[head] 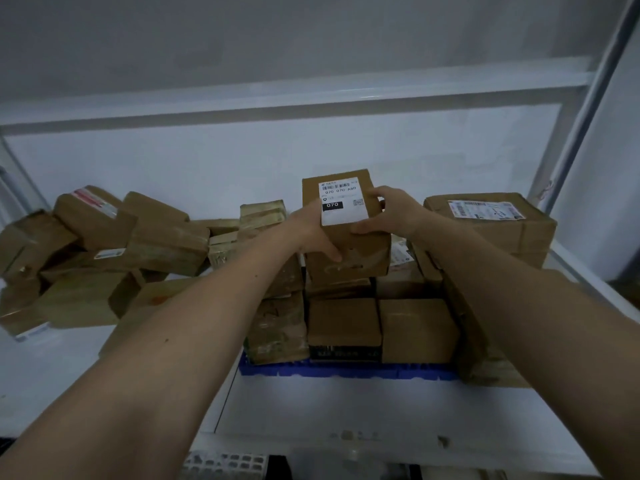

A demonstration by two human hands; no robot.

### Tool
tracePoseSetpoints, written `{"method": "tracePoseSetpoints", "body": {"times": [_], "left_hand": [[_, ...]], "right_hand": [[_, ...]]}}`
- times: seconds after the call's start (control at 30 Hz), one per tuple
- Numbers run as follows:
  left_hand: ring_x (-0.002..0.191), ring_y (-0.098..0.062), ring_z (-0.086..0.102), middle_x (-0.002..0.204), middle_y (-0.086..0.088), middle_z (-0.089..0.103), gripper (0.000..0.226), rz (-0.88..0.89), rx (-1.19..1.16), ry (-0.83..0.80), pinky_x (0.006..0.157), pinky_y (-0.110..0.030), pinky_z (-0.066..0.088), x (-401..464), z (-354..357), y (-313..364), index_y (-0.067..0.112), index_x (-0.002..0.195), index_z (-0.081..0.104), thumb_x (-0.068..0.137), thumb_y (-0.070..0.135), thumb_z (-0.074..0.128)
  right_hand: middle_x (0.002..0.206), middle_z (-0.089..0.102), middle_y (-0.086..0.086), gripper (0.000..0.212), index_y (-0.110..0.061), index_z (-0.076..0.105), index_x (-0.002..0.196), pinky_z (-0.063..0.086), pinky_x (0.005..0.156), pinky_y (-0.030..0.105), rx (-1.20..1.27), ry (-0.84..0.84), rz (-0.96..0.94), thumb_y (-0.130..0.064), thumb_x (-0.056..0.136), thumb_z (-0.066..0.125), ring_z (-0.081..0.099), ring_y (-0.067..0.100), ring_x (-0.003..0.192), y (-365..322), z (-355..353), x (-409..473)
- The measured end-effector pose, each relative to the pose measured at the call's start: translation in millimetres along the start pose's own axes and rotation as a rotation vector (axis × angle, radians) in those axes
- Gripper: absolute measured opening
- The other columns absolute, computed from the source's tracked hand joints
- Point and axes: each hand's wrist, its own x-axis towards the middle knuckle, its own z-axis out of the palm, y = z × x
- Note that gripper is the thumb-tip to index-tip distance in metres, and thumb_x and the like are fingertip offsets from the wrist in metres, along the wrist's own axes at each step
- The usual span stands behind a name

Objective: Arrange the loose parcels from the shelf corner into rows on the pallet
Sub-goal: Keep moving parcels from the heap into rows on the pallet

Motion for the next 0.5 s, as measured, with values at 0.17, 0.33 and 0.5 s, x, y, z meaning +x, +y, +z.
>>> {"method": "tracePoseSetpoints", "body": {"times": [0.17,0.33,0.5], "left_hand": [[0.123,-0.023,0.047,0.136,-0.002,0.051,0.095,-0.088,0.23,-0.009,0.102,-0.04,0.043,35.5,2.3,-23.3,0.022,0.14,0.039,0.06,0.039,0.088],[0.121,-0.02,0.05,0.135,0.002,0.054,0.09,-0.015,0.416,-0.108,0.096,-0.033,0.043,57.3,3.5,-38.1,0.03,0.139,0.041,0.062,0.056,0.081],[0.141,-0.025,0.029,0.154,-0.004,0.032,0.103,-0.094,0.032,0.288,0.109,-0.041,0.031,60.5,-25.8,-60.8,0.019,0.147,0.032,0.067,0.077,0.061]], "right_hand": [[0.089,0.054,-0.018,0.055,-0.018,0.058,0.117,0.044,0.049,0.004,0.117,-0.009,0.012,-0.018,0.068,0.084,0.052,-0.003,0.076,14.4,12.5,25.8],[0.101,0.061,-0.008,0.056,-0.011,0.059,0.12,0.049,0.065,0.016,0.169,-0.01,0.121,-0.016,0.07,0.083,0.058,0.014,0.094,37.6,30.8,46.9],[0.127,0.054,0.006,0.079,-0.011,0.039,0.14,0.047,0.064,0.016,0.142,0.005,0.219,-0.031,0.075,0.079,0.057,0.013,0.092,47.3,43.2,58.2]]}}
